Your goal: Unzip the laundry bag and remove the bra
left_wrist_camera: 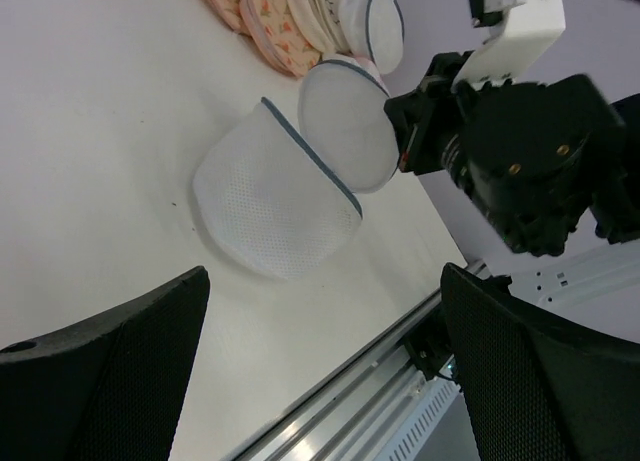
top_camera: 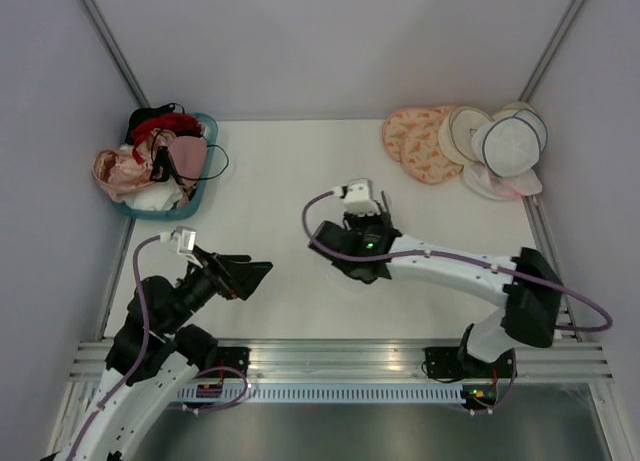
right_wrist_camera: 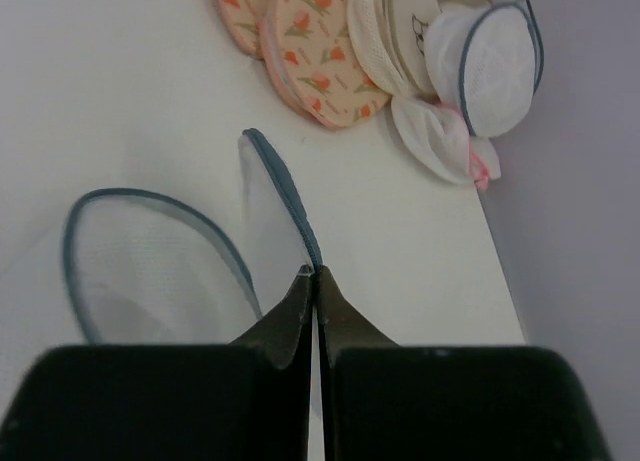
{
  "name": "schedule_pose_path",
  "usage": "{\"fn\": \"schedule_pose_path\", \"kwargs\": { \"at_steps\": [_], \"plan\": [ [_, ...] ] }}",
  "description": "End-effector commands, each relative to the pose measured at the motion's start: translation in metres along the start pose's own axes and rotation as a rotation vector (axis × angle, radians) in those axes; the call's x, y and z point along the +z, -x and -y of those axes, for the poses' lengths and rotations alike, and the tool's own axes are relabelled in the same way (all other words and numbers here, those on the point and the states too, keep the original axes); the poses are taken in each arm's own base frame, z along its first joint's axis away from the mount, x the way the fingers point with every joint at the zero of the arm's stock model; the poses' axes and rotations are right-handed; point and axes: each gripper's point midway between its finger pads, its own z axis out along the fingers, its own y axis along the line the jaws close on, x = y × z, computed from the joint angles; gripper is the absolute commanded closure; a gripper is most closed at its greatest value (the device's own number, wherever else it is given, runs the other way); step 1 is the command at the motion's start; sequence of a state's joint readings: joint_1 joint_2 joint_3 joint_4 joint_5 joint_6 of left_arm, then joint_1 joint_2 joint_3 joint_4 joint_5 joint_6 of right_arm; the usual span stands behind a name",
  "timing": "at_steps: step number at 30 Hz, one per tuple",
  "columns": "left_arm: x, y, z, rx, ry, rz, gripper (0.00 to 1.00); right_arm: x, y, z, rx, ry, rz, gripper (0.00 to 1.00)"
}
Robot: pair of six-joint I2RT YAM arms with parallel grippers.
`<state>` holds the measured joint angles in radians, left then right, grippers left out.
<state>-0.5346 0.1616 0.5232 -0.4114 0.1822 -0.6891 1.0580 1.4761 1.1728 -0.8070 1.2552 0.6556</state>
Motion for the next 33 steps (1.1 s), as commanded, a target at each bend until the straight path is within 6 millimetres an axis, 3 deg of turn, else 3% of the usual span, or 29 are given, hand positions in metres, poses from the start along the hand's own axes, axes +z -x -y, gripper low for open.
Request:
{"fn": "schedule_pose_path", "kwargs": {
  "at_steps": [1, 3, 4, 6, 10, 12, 15, 17, 18, 19, 20, 21, 25, 27, 28, 30, 31, 32, 33],
  "plan": [
    [-0.014, 0.011, -0.008, -0.003, 0.074, 0.056, 0.0, -0.019, 0.023, -0.023, -0.244, -0.117, 0.164, 1.0],
    [-0.019, 0.014, -0.01, -0.005, 0.09, 0.079, 0.0, -0.039, 0.03, -0.044, -0.318, -0.098, 0.221, 0.99],
    [-0.021, 0.014, -0.013, -0.006, 0.106, 0.079, 0.0, -0.041, 0.019, -0.066, -0.312, -0.097, 0.249, 1.0],
    [-0.026, 0.014, -0.019, -0.011, 0.143, 0.086, 0.0, -0.062, 0.028, -0.078, -0.395, -0.079, 0.32, 1.0],
    [-0.03, 0.016, -0.017, -0.024, 0.143, 0.095, 0.0, -0.087, -0.005, -0.129, -0.44, 0.0, 0.371, 1.0],
    [-0.031, 0.015, -0.019, -0.025, 0.149, 0.095, 0.0, -0.103, -0.02, -0.143, -0.449, 0.047, 0.378, 1.0],
    [-0.033, 0.016, -0.018, -0.025, 0.148, 0.096, 0.0, -0.111, -0.038, -0.152, -0.456, 0.079, 0.369, 0.99],
    [-0.034, 0.016, -0.018, -0.021, 0.149, 0.096, 0.0, -0.113, -0.042, -0.153, -0.445, 0.088, 0.366, 0.76],
    [-0.035, 0.019, -0.021, -0.02, 0.169, 0.111, 0.0, -0.115, -0.043, -0.151, -0.434, 0.094, 0.372, 0.6],
    [-0.035, 0.018, -0.022, -0.02, 0.174, 0.109, 0.0, -0.118, -0.037, -0.147, -0.404, 0.105, 0.377, 0.24],
    [-0.036, 0.018, -0.022, -0.02, 0.174, 0.111, 0.0, -0.121, -0.035, -0.144, -0.384, 0.115, 0.379, 0.1],
    [-0.036, 0.019, -0.022, -0.02, 0.177, 0.112, 0.0, -0.124, -0.033, -0.141, -0.362, 0.126, 0.385, 0.02],
    [-0.037, 0.02, -0.023, -0.027, 0.185, 0.119, 0.0, -0.142, -0.005, -0.109, -0.217, 0.191, 0.401, 0.02],
    [-0.037, 0.021, -0.023, -0.03, 0.186, 0.123, 0.0, -0.158, -0.005, -0.099, -0.173, 0.249, 0.408, 0.02],
    [-0.038, 0.023, -0.021, -0.028, 0.181, 0.128, 0.0, -0.164, 0.004, -0.084, -0.149, 0.278, 0.396, 0.02],
    [-0.038, 0.023, -0.021, -0.028, 0.18, 0.127, 0.0, -0.182, -0.009, -0.082, -0.094, 0.376, 0.374, 0.02],
    [-0.037, 0.023, -0.021, -0.027, 0.18, 0.123, 0.0, -0.187, 0.0, -0.064, -0.047, 0.428, 0.352, 0.02],
    [-0.036, 0.022, -0.018, -0.027, 0.166, 0.121, 0.0, -0.195, -0.021, -0.071, -0.009, 0.52, 0.291, 0.02],
    [-0.035, 0.022, -0.017, -0.027, 0.157, 0.114, 0.0, -0.198, -0.009, -0.052, 0.11, 0.605, 0.244, 0.02]
  ]
}}
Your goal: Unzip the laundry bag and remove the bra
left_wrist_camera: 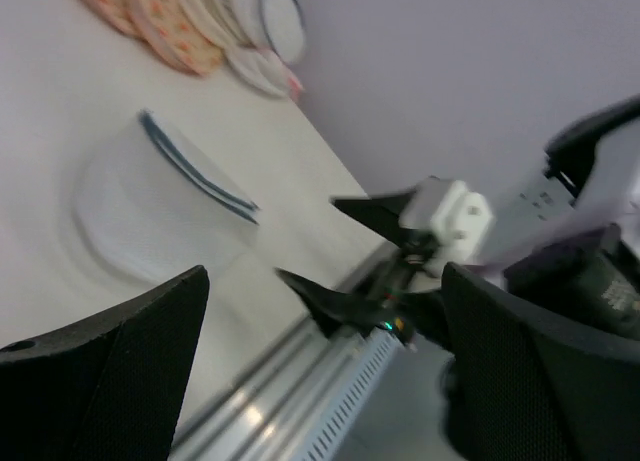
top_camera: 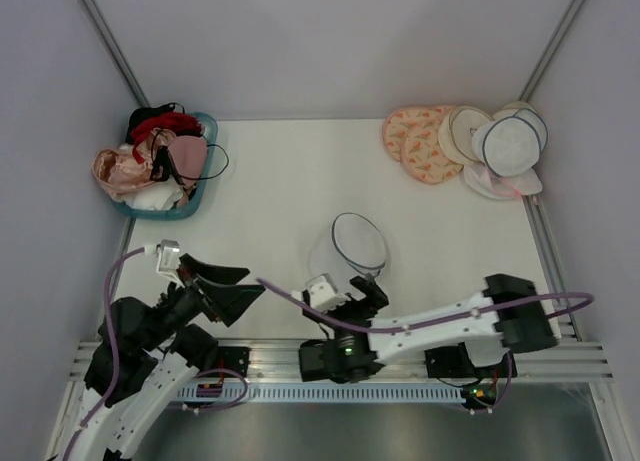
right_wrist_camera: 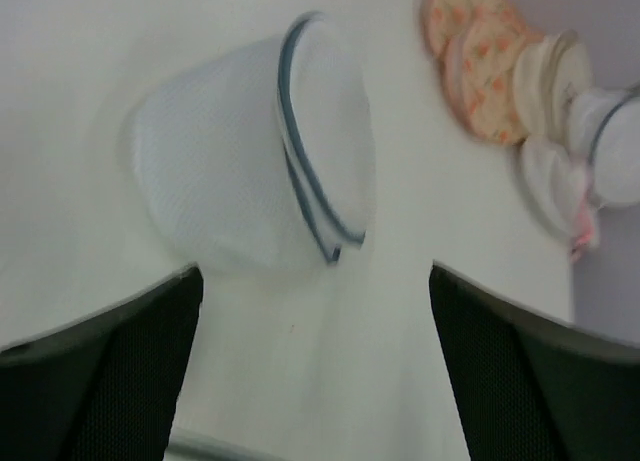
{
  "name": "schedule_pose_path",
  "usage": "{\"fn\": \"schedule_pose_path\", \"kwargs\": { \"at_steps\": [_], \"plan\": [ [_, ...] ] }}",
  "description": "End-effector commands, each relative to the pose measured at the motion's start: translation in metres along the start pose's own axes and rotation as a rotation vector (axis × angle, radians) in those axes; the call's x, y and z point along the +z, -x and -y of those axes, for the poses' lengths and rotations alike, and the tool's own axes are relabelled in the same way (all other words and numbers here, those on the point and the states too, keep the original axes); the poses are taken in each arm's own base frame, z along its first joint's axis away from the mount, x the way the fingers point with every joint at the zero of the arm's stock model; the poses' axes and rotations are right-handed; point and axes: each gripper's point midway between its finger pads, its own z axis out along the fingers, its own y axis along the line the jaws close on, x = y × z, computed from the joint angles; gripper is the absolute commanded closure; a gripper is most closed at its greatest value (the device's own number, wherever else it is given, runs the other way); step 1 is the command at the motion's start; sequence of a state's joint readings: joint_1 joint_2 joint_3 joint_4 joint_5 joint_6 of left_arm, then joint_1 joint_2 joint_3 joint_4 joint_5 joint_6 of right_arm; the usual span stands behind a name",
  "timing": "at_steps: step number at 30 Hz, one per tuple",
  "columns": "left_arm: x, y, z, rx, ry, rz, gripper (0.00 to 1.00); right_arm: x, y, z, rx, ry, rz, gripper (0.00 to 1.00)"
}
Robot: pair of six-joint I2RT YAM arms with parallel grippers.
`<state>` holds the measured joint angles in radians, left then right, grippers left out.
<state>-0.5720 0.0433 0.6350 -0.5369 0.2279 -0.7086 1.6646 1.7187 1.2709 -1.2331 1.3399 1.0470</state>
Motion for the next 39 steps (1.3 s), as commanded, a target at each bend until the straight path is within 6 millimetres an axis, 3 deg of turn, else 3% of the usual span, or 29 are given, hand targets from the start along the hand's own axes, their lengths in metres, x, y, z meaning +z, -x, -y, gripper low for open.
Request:
{"fn": "schedule_pose_path", "kwargs": {
  "at_steps": [1, 2, 3, 5, 6, 9, 14, 22, 23, 25, 26, 28, 33, 39],
  "plan": [
    [0.001, 0.007, -0.057, -0.02, 0.28, 0.085, 0.0, -0.045, 0.037, 0.031, 0.446, 0.281, 0.083, 0.02],
    [0.004, 0.003, -0.055, -0.024, 0.261, 0.069, 0.0, -0.049, 0.023, 0.014, 0.534, 0.394, 0.056, 0.02],
    [0.005, 0.002, -0.053, -0.024, 0.248, 0.064, 0.0, -0.057, 0.032, 0.039, 0.688, 0.482, 0.071, 0.02],
    [0.009, -0.006, -0.053, -0.03, 0.232, 0.035, 0.0, -0.056, 0.015, 0.045, 0.782, 0.546, 0.091, 0.02],
    [0.011, -0.006, -0.053, -0.029, 0.223, 0.035, 0.0, -0.057, 0.017, 0.067, 0.885, 0.574, 0.11, 0.02],
    [0.015, -0.01, -0.054, -0.035, 0.214, 0.024, 0.0, -0.051, 0.001, 0.089, 0.97, 0.575, 0.125, 0.02],
    [0.021, -0.01, -0.052, -0.028, 0.197, 0.013, 0.0, -0.041, -0.02, 0.104, 0.962, 0.51, 0.11, 0.02],
    [0.041, -0.024, -0.027, 0.012, 0.003, -0.069, 0.0, -0.043, -0.018, 0.111, 1.039, 0.543, 0.128, 0.02],
    [0.042, -0.025, -0.012, 0.034, -0.086, -0.081, 0.0, -0.043, -0.018, 0.109, 1.048, 0.552, 0.13, 0.02],
    [0.045, -0.034, -0.004, 0.045, -0.166, -0.12, 0.0, -0.044, -0.017, 0.108, 1.046, 0.565, 0.135, 0.02],
    [0.043, -0.035, 0.012, 0.075, -0.265, -0.134, 0.0, -0.045, -0.016, 0.106, 1.049, 0.57, 0.135, 0.02],
    [0.043, -0.043, 0.018, 0.096, -0.324, -0.171, 0.0, -0.045, -0.016, 0.103, 1.035, 0.563, 0.128, 0.02],
    [0.049, -0.05, 0.003, 0.093, -0.27, -0.191, 0.0, -0.044, -0.014, 0.098, 1.0, 0.537, 0.112, 0.02],
    [0.059, -0.06, -0.036, 0.077, -0.095, -0.208, 0.0, -0.044, -0.014, 0.101, 1.011, 0.541, 0.111, 0.02]
  ]
}}
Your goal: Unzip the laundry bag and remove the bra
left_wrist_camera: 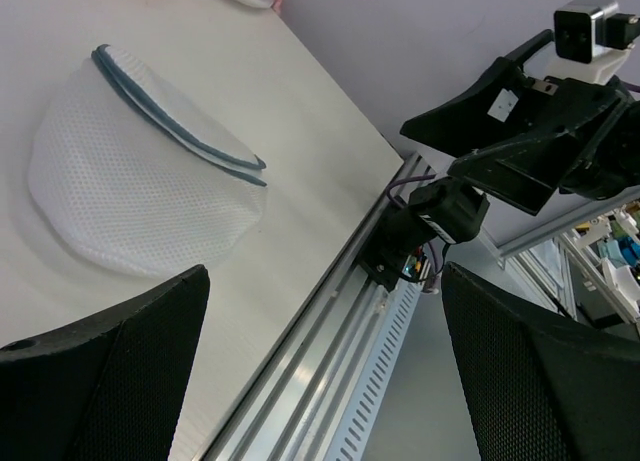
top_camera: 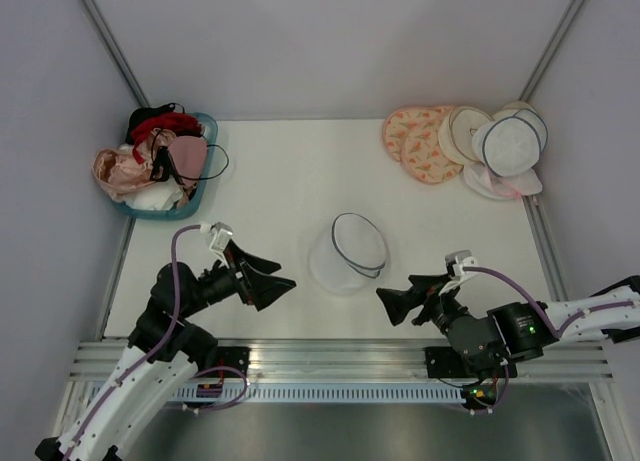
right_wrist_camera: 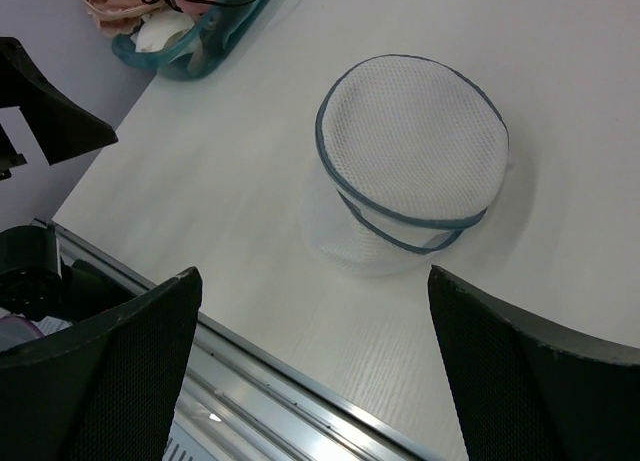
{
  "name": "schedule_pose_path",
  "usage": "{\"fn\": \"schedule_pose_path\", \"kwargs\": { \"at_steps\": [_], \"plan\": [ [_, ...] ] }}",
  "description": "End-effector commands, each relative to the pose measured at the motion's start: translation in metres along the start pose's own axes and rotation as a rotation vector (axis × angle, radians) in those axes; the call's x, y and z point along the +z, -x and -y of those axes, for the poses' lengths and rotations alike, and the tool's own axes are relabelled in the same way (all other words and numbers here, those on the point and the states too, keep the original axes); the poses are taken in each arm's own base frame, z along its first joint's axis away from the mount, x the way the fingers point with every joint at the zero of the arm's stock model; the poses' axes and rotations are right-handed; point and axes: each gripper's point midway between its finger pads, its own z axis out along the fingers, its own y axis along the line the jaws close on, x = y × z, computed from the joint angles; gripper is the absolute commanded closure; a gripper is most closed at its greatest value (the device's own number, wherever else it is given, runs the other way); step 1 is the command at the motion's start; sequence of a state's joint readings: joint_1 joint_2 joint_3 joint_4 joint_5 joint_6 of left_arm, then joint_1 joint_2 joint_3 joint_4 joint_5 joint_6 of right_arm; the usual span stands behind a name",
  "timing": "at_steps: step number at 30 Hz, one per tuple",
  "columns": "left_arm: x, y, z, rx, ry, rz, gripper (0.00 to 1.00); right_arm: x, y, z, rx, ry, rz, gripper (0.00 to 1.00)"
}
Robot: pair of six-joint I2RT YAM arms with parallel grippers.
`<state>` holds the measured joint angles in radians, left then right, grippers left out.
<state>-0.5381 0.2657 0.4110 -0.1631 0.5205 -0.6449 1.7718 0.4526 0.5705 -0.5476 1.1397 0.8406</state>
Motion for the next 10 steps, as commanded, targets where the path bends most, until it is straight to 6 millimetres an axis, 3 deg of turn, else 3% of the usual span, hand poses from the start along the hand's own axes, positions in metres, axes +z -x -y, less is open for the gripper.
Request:
{"fn": "schedule_pose_path", "kwargs": {
  "at_steps": [1, 10],
  "plan": [
    [0.004, -0.002, -0.021, 0.027, 0.072, 0.005, 0.0, -0.004, 0.014, -0.005, 0.063, 0.016, 0.015, 0.02],
    [0.0, 0.009, -0.015, 0.046, 0.071, 0.03, 0.0, -0.002, 0.011, -0.013, 0.043, 0.026, 0.005, 0.02]
  ]
}}
